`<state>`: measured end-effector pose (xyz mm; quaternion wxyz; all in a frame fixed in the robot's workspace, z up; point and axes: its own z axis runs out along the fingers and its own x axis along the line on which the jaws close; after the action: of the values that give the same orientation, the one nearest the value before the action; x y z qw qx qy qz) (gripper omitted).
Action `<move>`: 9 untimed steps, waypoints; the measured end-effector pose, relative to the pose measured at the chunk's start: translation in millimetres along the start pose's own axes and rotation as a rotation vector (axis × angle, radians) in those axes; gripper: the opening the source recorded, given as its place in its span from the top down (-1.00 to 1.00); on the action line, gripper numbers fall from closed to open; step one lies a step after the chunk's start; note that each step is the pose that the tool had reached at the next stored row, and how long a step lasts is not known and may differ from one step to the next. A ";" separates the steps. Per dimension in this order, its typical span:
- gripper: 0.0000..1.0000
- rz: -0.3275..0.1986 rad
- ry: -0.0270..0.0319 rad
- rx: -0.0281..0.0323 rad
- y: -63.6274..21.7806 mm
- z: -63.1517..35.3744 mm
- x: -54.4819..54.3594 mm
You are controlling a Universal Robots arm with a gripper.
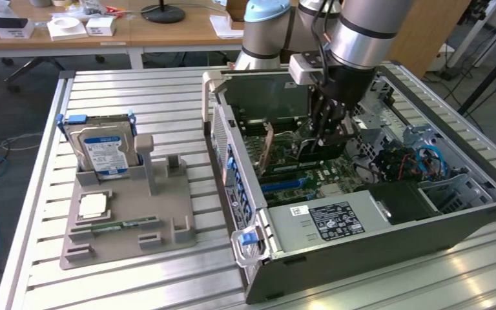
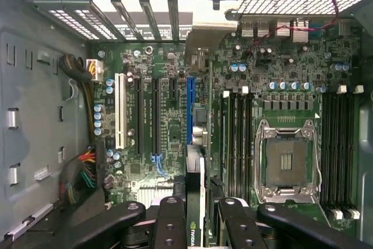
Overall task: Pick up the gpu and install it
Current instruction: 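Insert the gpu into the slot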
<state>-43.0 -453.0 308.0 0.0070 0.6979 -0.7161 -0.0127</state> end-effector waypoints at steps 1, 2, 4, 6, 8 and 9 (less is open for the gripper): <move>0.47 0.000 -0.0002 0.0001 0.9 0.1 0.0; 0.47 0.000 -0.0003 0.0001 1.8 0.2 0.0; 0.47 0.000 -0.0002 0.0001 3.0 0.3 0.1; 0.47 -0.003 0.0001 -0.0001 3.0 0.5 0.9; 0.47 -0.007 0.0000 0.0000 3.0 0.8 2.2; 0.47 -0.008 0.0001 -0.0001 3.0 0.9 2.8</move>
<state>-46.1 -455.8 307.1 0.0070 0.7006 -0.7134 -0.0127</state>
